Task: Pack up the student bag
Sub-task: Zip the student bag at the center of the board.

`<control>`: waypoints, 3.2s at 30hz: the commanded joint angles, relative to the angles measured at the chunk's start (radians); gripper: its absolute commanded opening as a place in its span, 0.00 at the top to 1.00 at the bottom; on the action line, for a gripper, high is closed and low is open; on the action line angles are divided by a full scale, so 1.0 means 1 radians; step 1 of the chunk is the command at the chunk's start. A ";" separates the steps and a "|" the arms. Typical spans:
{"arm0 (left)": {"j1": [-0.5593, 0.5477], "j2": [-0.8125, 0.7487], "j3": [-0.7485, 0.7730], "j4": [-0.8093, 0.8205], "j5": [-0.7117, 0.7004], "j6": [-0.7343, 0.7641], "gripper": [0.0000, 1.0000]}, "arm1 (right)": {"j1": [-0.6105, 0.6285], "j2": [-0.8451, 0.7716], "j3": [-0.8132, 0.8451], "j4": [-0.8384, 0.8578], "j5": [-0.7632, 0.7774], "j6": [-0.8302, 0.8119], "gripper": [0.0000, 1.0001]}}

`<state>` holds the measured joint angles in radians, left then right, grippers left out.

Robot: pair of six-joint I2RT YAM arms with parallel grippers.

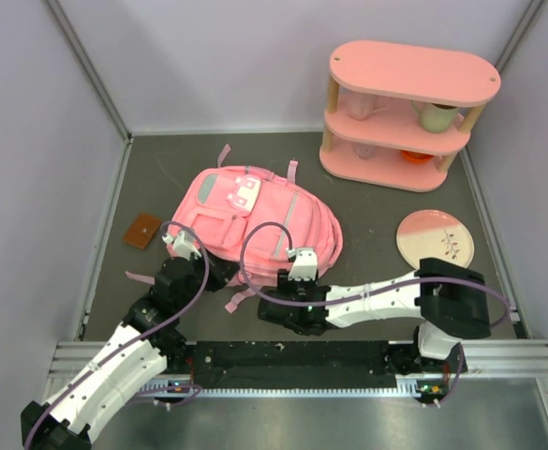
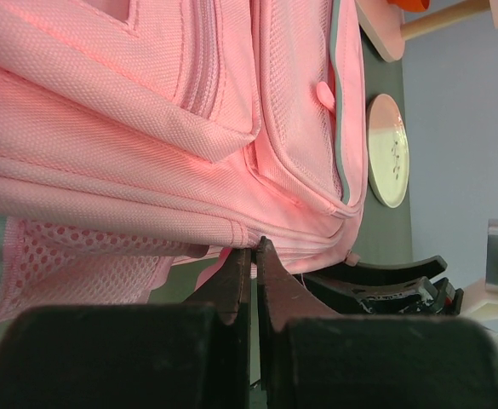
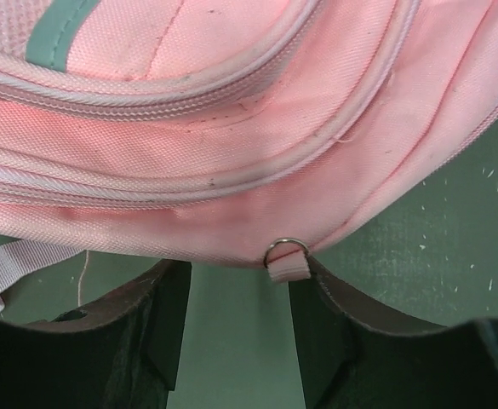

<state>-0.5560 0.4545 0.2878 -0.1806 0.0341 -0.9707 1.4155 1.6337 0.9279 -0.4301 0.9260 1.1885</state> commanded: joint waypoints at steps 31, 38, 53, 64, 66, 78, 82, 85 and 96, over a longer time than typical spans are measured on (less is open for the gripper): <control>-0.001 -0.033 0.011 0.092 0.035 -0.003 1.00 | -0.043 0.031 -0.007 0.077 0.040 -0.061 1.00; -0.001 -0.056 0.036 0.032 -0.008 0.056 1.00 | -0.082 -0.153 -0.207 0.238 -0.070 -0.185 1.00; 0.001 -0.079 0.068 -0.037 0.039 0.196 0.49 | -0.254 -0.469 -0.500 0.571 -0.427 -0.501 1.00; -0.001 -0.126 0.105 -0.230 0.064 0.189 0.02 | -0.256 -0.468 -0.604 0.737 -0.540 -0.550 1.00; -0.002 -0.152 0.067 -0.230 0.081 0.170 0.02 | -0.256 -0.469 -0.630 0.760 -0.530 -0.553 1.00; -0.002 -0.172 0.028 -0.241 0.078 0.145 0.02 | -0.314 -0.190 -0.436 0.602 -0.558 -0.509 1.00; -0.004 -0.166 0.028 -0.241 0.081 0.148 0.01 | -0.314 -0.150 -0.428 0.636 -0.549 -0.465 0.92; -0.002 -0.175 0.021 -0.241 0.081 0.145 0.02 | -0.314 -0.140 -0.434 0.646 -0.529 -0.417 0.80; -0.004 -0.188 0.007 -0.241 0.081 0.141 0.02 | -0.314 -0.114 -0.423 0.700 -0.503 -0.417 0.77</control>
<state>-0.5575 0.2821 0.3042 -0.4423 0.1120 -0.8307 1.1095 1.4841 0.4973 0.2817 0.3866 0.7975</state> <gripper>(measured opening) 0.985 0.249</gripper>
